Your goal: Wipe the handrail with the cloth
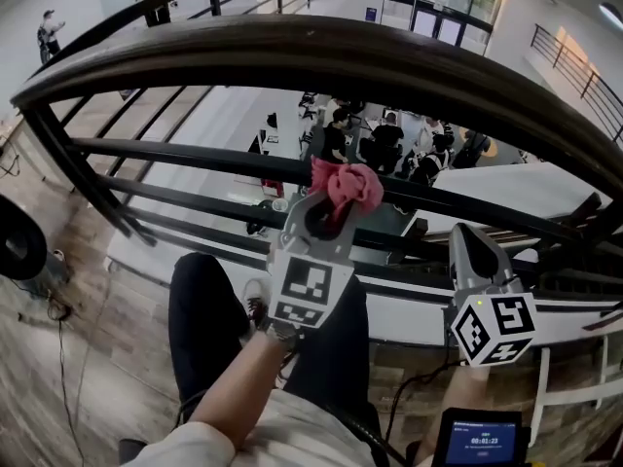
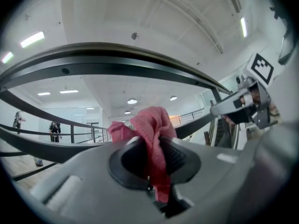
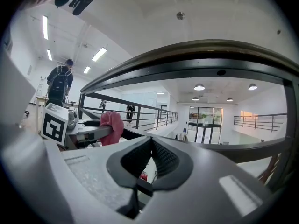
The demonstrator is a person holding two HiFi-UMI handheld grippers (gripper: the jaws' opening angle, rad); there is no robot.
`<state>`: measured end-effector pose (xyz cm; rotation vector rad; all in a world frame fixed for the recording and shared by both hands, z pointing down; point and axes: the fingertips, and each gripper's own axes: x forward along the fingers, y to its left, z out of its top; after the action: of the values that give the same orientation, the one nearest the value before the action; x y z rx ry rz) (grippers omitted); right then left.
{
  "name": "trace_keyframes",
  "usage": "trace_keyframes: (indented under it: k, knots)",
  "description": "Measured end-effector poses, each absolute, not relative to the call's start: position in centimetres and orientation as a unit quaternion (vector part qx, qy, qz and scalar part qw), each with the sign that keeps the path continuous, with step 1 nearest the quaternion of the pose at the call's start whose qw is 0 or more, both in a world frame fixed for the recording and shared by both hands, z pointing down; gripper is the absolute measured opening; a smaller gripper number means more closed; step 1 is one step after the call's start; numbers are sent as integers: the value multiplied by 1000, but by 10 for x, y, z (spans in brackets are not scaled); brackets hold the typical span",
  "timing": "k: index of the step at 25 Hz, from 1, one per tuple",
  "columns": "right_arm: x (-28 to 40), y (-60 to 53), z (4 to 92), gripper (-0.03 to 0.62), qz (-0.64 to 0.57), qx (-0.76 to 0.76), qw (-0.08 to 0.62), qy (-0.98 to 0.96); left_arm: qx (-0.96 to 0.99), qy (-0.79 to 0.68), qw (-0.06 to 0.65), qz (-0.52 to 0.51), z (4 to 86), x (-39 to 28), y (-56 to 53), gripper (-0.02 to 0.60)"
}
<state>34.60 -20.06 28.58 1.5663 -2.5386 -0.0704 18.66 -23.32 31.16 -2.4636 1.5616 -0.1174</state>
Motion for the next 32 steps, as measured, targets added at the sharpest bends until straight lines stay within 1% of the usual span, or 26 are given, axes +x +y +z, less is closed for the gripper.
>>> trace_keyframes:
  k: [8,17,23,32]
  knots:
    - [310,-208,276,3,-28,497,67,-864,-841,526,119,-48,309,181,-232,69]
    - [261,-214,249,3,-43,474,35,-879,-847,517,114,-45,307,185,-232,69]
    - [242,-215,238,3,-46,463,21,-885,-852,513,95,-46,316,191,-233,69]
    - [223,-211,245,3,-45,437,25,-898,-849,518,95,-40,316,192,-233,71]
